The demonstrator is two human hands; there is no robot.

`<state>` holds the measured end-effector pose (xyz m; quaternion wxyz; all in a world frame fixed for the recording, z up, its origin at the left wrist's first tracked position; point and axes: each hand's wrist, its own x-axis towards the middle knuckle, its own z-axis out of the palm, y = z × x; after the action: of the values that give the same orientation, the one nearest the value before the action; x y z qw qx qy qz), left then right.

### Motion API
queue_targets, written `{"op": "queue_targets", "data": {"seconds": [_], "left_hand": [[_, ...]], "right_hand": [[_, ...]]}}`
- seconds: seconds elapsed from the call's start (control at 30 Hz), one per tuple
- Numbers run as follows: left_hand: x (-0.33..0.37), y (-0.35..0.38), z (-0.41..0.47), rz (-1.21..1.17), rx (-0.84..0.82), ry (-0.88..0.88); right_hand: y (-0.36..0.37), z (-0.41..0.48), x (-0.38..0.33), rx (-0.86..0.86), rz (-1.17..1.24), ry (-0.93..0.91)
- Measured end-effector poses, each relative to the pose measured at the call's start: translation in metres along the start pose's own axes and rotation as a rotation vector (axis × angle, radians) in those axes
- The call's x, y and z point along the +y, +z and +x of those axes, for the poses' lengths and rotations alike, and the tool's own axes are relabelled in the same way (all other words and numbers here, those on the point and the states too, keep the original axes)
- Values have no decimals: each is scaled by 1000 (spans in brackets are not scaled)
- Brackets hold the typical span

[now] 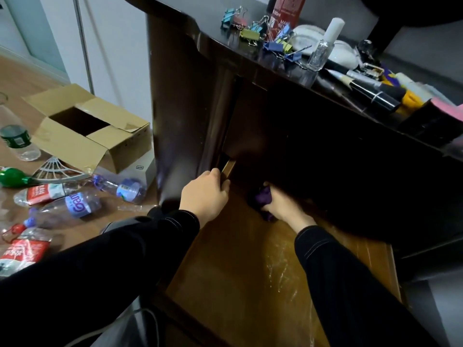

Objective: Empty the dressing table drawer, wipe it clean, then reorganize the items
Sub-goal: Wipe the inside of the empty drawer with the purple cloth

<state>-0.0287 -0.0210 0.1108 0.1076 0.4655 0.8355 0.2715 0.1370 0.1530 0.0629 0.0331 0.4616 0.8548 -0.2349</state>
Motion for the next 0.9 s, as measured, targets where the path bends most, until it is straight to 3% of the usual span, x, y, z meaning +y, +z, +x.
{"op": "queue_targets", "data": {"seconds": [0.17,0.43,0.67,0.83,0.9], "left_hand": [[1,-5,-2,-5,-14,-16],[7,-11,-10,-19,-40,-19],[1,-2,-4,-21,0,-6],[-2,4,2,-16,15,-5],[-2,3,3,-19,9,-7]], "right_hand": [[13,-34,-7,185,-91,-109],[49,-130,3,69,-158,-379],[15,-62,8,225,-182,-195],[1,-3,15,130,-55,66],[7,12,16,172,42,161]]}}
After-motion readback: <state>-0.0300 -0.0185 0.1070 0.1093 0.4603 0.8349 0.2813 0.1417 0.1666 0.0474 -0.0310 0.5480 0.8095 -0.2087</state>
